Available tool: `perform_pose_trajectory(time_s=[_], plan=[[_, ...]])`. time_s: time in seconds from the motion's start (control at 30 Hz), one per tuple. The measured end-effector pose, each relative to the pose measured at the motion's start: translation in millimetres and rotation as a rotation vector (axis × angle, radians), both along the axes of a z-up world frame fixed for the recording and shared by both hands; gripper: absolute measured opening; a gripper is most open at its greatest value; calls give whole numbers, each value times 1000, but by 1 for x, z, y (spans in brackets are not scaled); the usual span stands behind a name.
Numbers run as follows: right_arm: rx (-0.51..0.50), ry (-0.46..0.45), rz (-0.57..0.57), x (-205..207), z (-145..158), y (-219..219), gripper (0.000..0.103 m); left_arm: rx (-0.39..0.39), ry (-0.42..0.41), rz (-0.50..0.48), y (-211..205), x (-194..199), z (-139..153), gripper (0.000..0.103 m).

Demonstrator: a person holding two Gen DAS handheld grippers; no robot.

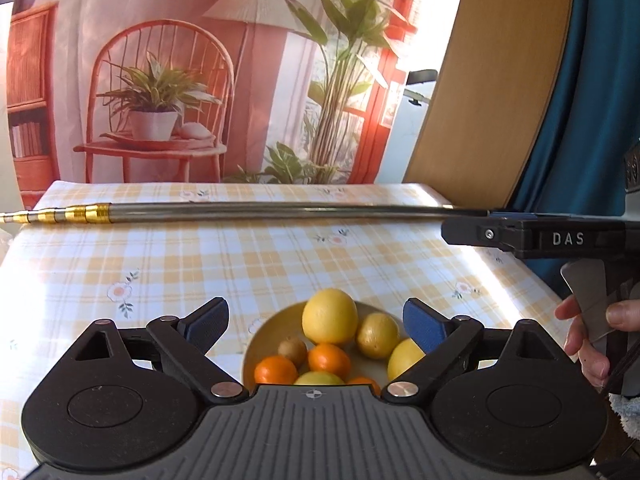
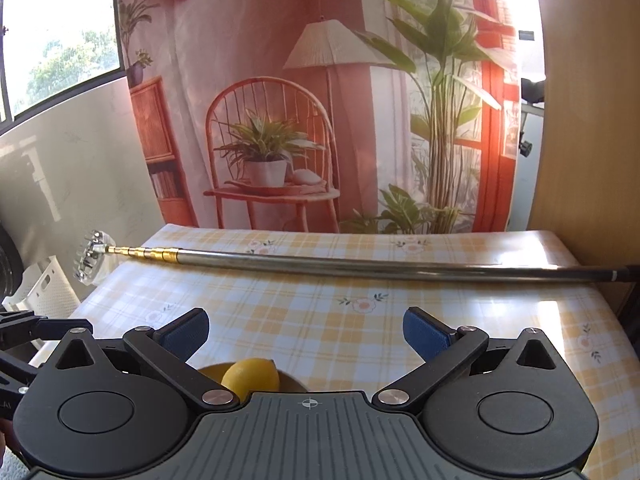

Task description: Organize fruits

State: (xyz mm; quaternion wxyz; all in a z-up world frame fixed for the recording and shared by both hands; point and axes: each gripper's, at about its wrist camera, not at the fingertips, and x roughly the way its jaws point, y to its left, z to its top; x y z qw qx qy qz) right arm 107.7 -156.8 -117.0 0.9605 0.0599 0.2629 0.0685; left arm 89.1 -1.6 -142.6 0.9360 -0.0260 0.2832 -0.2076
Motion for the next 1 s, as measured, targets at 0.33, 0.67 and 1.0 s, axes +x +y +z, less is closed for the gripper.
perform_pose_trajectory(time_s=[0.33,0.67,1.0], plan=[[22,-127,-45,-9,74,-7,103,60,-288,126,-4,-12,85,103],[20,-186,-68,-27,105,-4,103,30,-343,140,-11,-32,126,103],[33,-201,-91,-38,111,-7,103,53,-377,153,-16,-45,137,103]])
